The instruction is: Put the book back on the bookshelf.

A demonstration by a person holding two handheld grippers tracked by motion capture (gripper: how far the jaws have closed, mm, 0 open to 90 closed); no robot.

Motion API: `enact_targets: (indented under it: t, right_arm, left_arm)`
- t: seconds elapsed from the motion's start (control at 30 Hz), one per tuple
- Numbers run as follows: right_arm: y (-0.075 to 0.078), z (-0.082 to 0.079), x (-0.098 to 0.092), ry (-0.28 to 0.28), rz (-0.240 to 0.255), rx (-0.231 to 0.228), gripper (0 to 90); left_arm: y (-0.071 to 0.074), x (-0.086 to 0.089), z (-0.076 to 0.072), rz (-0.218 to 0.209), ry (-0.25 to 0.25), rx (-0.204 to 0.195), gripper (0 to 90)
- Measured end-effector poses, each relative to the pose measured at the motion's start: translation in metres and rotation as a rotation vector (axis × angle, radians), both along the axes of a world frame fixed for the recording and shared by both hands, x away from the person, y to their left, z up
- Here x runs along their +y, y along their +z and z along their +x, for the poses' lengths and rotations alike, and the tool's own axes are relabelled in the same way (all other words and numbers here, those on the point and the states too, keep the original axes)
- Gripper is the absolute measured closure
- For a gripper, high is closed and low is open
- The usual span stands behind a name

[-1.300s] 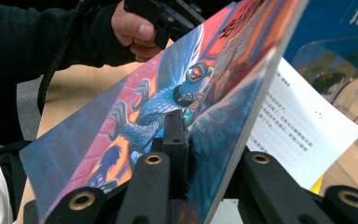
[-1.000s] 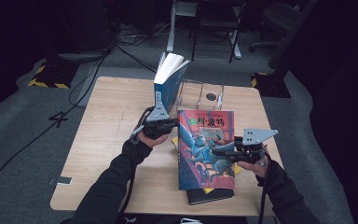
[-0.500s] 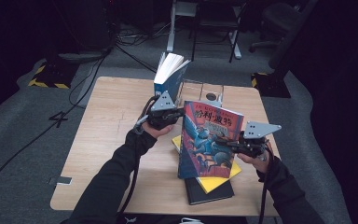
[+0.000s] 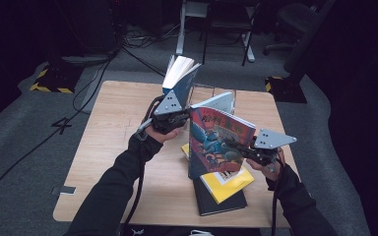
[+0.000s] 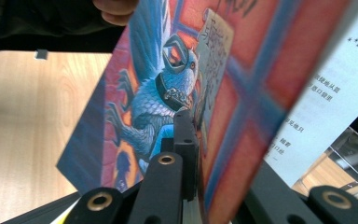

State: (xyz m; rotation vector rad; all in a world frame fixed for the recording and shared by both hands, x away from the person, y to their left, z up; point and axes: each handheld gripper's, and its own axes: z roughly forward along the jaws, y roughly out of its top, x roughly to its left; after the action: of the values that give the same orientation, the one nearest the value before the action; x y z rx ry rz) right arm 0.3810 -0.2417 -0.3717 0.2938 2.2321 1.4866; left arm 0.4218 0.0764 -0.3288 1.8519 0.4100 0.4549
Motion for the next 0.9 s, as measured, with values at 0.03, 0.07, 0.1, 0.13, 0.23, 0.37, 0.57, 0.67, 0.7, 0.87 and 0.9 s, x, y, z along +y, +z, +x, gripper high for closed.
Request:
enact_targets:
  t: [0.03, 0.07, 0.1, 0.13, 0.23, 0.37, 0.57, 0.67, 0.7, 0.87, 0.9]
  right_arm:
    - [-0.001, -0.003, -0.002, 0.004, 0.006, -0.008, 86.6]
    - [-0.001, -0.003, -0.002, 0.004, 0.006, -0.008, 86.6]
    - [-0.002, -0.007, -0.003, 0.003, 0.014, -0.016, 86.6]
    - [-0.003, -0.011, -0.004, 0.005, 0.019, -0.023, 86.7]
    - [-0.004, -0.019, -0.008, 0.018, 0.026, -0.04, 86.6]
    - [-0.005, -0.026, -0.013, 0.031, 0.034, -0.051, 86.6]
    - [-0.006, -0.033, -0.014, 0.034, 0.037, -0.059, 86.6]
    - [-0.007, -0.038, -0.016, 0.04, 0.039, -0.061, 86.6]
    - [-0.007, -0.038, -0.016, 0.04, 0.039, -0.061, 86.6]
    - [-0.007, -0.043, -0.016, 0.045, 0.037, -0.068, 86.6]
    - [-0.007, -0.043, -0.016, 0.044, 0.037, -0.069, 86.6]
  left_arm:
    - [0.0, -0.001, -0.004, -0.005, -0.003, -0.008, 89.6]
    - [0.0, -0.001, -0.004, -0.005, -0.003, -0.008, 89.6]
    - [0.001, -0.002, -0.008, -0.015, -0.006, -0.014, 89.6]
    - [0.001, -0.002, -0.011, -0.018, -0.011, -0.013, 89.4]
    - [0.002, -0.005, -0.019, -0.021, -0.019, -0.015, 88.9]
    - [-0.003, -0.008, -0.028, -0.003, -0.021, -0.014, 86.9]
    - [-0.013, -0.004, -0.038, -0.015, -0.038, 0.004, 85.4]
    - [-0.02, -0.003, -0.045, -0.009, -0.045, 0.021, 83.0]
    - [-0.022, -0.002, -0.046, -0.007, -0.046, 0.022, 83.0]
    - [-0.036, 0.002, -0.054, 0.014, -0.048, 0.051, 79.1]
    - [-0.04, 0.003, -0.056, 0.016, -0.045, 0.065, 78.2]
